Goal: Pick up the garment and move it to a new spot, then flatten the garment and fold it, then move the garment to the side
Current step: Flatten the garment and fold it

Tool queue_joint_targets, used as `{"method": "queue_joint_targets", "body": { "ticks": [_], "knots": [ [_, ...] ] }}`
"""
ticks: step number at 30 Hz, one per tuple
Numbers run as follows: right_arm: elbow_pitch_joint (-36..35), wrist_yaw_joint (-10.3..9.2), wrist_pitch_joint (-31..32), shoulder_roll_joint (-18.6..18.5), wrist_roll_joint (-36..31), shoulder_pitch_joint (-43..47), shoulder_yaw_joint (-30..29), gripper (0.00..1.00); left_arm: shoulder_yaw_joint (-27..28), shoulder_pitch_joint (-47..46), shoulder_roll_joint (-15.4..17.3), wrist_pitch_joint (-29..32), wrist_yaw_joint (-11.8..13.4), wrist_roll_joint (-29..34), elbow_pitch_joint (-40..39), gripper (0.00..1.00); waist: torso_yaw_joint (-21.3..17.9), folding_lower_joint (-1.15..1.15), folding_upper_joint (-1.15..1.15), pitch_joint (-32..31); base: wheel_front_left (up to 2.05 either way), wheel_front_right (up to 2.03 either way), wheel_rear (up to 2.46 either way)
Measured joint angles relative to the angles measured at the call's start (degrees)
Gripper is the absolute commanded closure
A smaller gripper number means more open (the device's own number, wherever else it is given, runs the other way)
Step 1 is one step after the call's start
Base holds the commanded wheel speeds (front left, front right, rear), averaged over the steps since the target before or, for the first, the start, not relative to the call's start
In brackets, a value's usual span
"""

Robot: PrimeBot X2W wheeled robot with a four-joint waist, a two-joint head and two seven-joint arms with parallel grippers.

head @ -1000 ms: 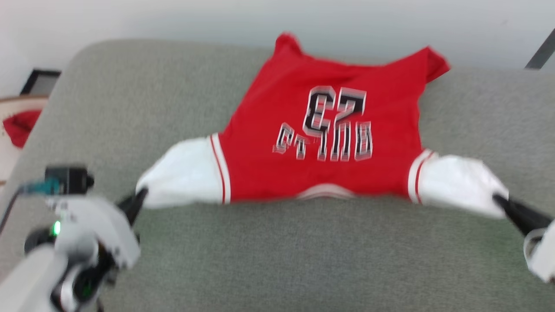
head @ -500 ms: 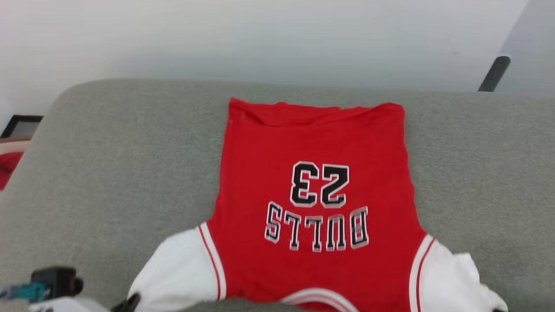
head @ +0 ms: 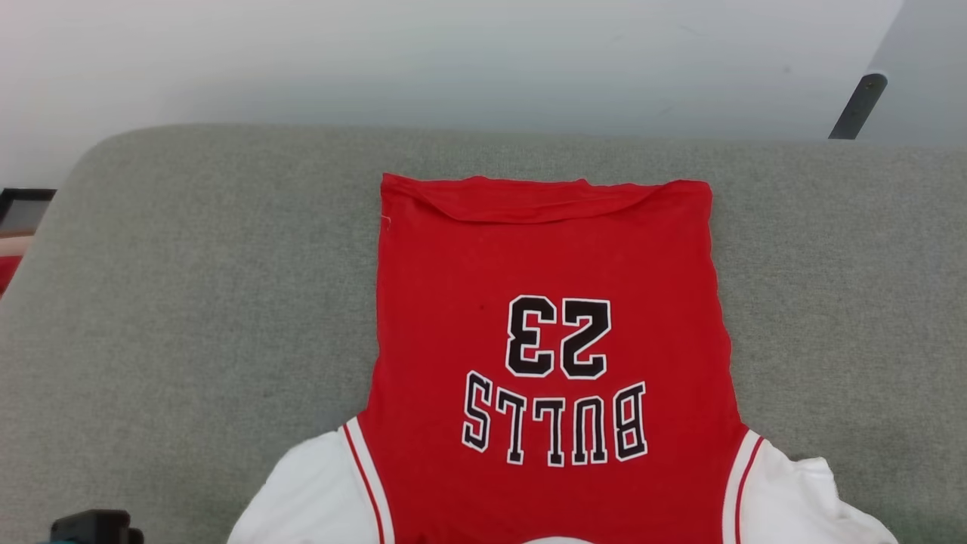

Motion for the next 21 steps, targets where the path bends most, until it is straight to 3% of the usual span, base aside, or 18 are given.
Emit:
{"method": "queue_joint_targets", "body": {
  "ticks": [1,3,4,13,17,21],
  "knots": [
    [-0.04,0.0,-0.36,0.22,-0.67,-0.32,0.37,1.0,-0.45,-0.14,-0.32,-0.21,-0.47,0.3,0.29,1.0,0.0,0.0,0.0,0.14,0.0,0.0,0.0],
    [0.11,0.0,-1.03,0.59,-2.61,-1.1,0.67,0.49,-0.98,-0.9,-1.04,-0.6,-1.05,0.98,0.89,1.0,0.01,0.0,0.0,0.46,0.0,0.0,0.0],
    [0.11,0.0,-1.25,0.57,-3.67,-1.31,0.73,0.0,-1.14,-1.28,-1.45,-0.96,-1.36,1.29,1.23,1.0,0.02,0.0,0.0,0.66,0.0,0.0,0.0],
    [-4.42,0.0,0.0,1.66,-5.34,-6.32,-0.7,0.0,-2.55,-3.73,-3.97,-1.96,-2.93,2.7,3.1,1.0,0.39,0.0,0.0,2.85,0.0,0.0,0.0],
    [-4.93,0.0,-0.25,1.71,-6.94,-13.99,-1.3,0.0,-3.24,-5.36,-4.72,-2.0,-3.5,3.34,3.53,1.0,0.81,0.0,0.0,4.1,0.0,0.0,0.0],
    [-0.56,0.0,-2.0,1.64,-10.47,-24.03,-0.37,0.0,-4.66,-8.01,-6.02,-1.44,-4.63,4.35,4.07,1.0,1.8,0.0,0.0,5.42,0.0,0.0,0.0]
  ]
}}
